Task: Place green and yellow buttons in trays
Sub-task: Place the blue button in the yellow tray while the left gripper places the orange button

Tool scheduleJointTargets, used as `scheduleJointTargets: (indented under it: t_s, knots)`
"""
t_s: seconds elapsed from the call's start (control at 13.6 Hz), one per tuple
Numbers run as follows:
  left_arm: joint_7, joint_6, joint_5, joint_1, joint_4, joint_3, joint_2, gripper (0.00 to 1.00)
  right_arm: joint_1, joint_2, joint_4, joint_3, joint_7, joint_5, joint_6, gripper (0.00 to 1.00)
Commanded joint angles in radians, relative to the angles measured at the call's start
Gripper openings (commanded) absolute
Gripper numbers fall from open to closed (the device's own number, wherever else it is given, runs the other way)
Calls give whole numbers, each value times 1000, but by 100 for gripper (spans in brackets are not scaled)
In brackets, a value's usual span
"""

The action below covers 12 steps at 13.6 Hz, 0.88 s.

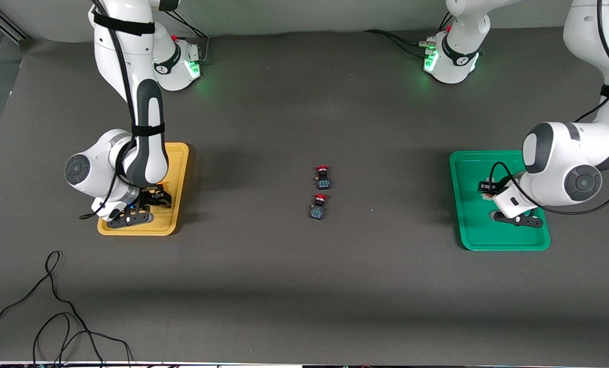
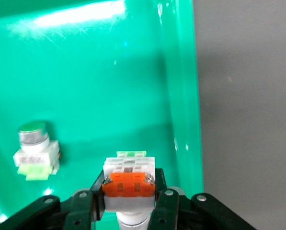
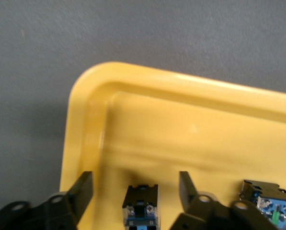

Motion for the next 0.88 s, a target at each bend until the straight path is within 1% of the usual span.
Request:
scheduleJointTargets:
  t_s: [0.0,0.15,0.29,0.37,0.44,0.52,0.59,0.74,0.81]
  knots:
    - [7,195,13,6,-143,-10,-7,0,30,-25,41,-58,31,2,-83,100]
    - [7,265,13,4,-173,3,11,0,42,-27,120,-114,96,-100,-188,100]
    - [11,270,14,4,-170,6,16,0,42,-27,247,-151,192,-195,-347,100]
    - [16,268,16,6,-170,9,14,83,42,-27,307,-170,228,-231,-424,100]
    - [21,253,19,12,-164,10,4,100,42,-27,369,-187,255,-261,-502,100]
    - [24,227,19,12,-153,10,-12,100,42,-27,422,-204,274,-286,-572,100]
    - [22,161,19,12,-124,10,-44,100,42,-27,475,-219,291,-303,-631,100]
    - [5,-64,11,7,-26,6,-135,100,42,-27,558,-251,308,-328,-732,100]
    - [-5,-197,2,-2,53,0,-185,100,42,-27,591,-268,308,-328,-775,100]
